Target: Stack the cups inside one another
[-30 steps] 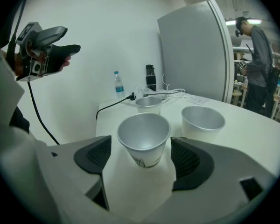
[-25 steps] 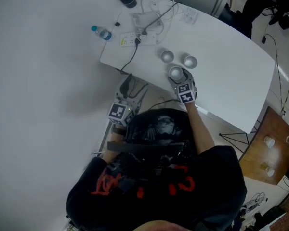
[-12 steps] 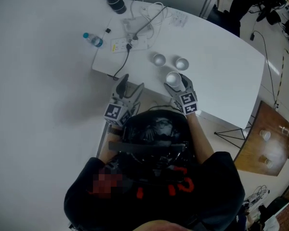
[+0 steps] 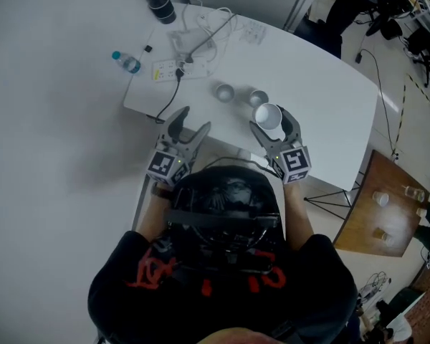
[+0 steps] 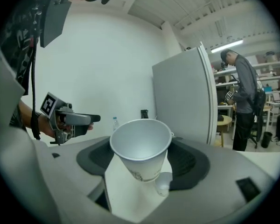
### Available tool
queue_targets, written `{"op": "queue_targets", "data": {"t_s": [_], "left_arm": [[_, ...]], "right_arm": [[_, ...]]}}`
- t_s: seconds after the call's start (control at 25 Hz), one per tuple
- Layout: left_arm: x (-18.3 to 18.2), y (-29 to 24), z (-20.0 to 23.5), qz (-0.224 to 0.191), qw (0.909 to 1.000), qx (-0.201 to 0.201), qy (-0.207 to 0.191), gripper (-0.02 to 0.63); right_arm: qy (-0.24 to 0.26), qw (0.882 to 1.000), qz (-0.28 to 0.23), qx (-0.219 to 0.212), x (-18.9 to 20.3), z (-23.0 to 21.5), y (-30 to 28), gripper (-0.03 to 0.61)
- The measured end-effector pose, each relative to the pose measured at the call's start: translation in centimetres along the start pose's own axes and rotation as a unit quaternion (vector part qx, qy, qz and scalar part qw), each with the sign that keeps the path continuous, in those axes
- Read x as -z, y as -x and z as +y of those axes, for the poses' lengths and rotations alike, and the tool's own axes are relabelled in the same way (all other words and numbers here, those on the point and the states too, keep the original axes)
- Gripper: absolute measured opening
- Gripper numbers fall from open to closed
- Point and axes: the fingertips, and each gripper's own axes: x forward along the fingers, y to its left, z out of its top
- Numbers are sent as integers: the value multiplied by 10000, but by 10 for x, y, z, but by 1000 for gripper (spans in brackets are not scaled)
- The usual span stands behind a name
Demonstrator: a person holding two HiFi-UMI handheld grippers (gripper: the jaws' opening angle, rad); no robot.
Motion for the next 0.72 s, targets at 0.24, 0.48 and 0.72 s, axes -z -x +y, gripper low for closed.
{"op": "queue_targets", "data": {"t_s": [0.24, 0.48, 0.72], "left_arm": [[-5, -1, -1, -78, 9999, -19, 100, 295], [-5, 0, 0, 3, 9998, -155, 107, 295], [-11, 3, 3, -195, 9988, -287, 352, 293]], "right_arm": [[-128, 9998, -79, 133, -6, -23, -4, 364], [-193, 9998, -76, 71, -5, -39, -12, 364], [-206, 9995, 206, -106, 20, -54, -41, 364]]}}
